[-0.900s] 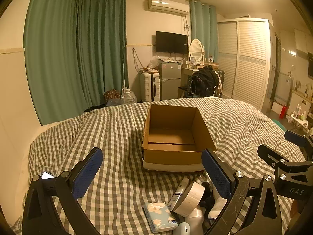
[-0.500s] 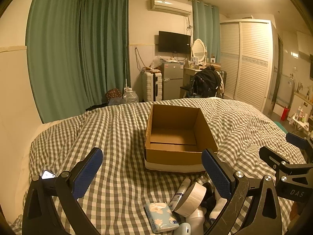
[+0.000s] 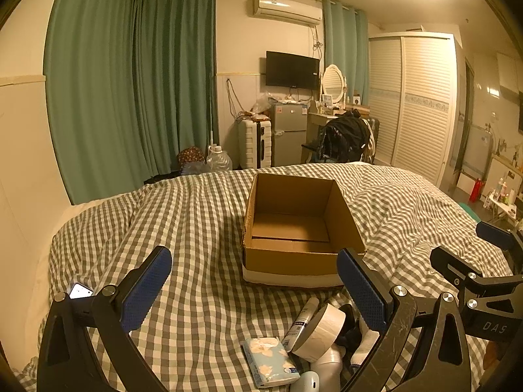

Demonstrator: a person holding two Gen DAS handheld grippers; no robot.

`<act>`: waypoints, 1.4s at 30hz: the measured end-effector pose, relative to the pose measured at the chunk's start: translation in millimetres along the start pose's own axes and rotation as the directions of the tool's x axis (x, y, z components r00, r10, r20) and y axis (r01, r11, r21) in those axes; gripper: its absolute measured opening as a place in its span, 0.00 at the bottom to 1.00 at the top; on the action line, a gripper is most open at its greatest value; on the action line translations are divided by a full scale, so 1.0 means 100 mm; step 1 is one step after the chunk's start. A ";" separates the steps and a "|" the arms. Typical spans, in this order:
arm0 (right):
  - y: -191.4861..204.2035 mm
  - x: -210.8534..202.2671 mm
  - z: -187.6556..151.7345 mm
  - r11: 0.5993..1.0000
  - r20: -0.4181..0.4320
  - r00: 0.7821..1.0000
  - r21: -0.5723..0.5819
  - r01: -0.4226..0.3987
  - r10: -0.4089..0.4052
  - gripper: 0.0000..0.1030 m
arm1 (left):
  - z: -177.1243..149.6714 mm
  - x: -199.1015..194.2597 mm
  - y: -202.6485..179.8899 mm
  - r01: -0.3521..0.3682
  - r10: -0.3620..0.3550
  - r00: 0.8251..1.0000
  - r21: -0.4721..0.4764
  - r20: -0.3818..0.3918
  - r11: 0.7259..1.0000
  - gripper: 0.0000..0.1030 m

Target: Organize objects

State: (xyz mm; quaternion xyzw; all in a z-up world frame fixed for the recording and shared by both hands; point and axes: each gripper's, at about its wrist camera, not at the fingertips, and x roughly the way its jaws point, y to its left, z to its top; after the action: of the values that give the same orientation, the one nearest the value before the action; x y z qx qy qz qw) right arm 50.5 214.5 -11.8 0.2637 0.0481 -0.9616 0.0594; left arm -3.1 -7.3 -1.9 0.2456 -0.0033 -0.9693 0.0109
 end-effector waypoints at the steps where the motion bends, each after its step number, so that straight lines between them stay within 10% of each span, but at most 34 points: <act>1: 0.00 0.00 0.00 1.000 -0.001 1.000 0.000 -0.001 0.001 1.00 | 0.00 0.00 0.00 0.000 0.000 1.000 0.001 -0.001 1.000 1.00; 42: 0.00 0.06 -0.04 0.999 -0.012 0.999 0.014 -0.038 0.038 1.00 | 0.01 -0.02 0.04 -0.005 0.005 1.000 -0.007 -0.016 1.000 1.00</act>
State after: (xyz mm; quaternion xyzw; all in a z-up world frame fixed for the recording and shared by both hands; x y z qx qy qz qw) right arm 47.7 214.7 -17.9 0.2709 0.0368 -0.9589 0.0756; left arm -1.6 -11.4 -0.4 0.2531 -0.0003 -0.9673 0.0142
